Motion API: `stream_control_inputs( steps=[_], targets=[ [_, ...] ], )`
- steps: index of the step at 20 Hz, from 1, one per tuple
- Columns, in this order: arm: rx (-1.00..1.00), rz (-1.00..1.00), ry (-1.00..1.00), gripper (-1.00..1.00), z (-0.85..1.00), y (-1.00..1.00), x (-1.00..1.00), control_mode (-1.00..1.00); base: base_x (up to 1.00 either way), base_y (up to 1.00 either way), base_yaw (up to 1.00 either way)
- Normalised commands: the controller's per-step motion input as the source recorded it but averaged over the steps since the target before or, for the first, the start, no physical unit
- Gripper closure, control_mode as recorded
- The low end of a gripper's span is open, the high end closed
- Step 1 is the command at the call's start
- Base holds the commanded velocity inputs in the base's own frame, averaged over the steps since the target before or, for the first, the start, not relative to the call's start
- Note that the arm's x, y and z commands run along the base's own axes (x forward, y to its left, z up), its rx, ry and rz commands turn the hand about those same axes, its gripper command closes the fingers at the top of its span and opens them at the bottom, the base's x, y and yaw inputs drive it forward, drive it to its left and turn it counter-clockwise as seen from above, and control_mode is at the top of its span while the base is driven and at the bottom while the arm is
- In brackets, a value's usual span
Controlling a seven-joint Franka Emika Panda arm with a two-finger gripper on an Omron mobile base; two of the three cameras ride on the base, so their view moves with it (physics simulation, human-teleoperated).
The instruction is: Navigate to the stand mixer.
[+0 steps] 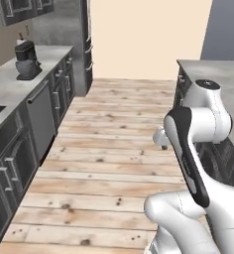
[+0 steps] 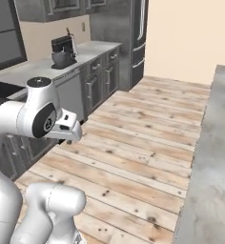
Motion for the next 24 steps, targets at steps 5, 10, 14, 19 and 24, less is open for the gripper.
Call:
stream_control_inputs(
  steps=[5,10,14,19,24],
  targets=[
    [0.00,0.00,0.00,-1.00,0.00,0.00,0.00,1.00,1.00,0.01,0.07],
    [0.00,0.00,0.00,-1.00,0.00,0.00,0.00,1.00,1.00,0.12,0.10],
    [0.00,0.00,0.00,-1.00,0.00,0.00,0.00,1.00,1.00,0.15,0.17],
    [0.00,0.00,0.00,-1.00,0.00,0.00,0.00,1.00,1.00,0.20,0.26],
    [0.00,0.00,0.00,-1.00,0.00,0.00,0.00,1.00,1.00,0.16,0.32]
  ],
)
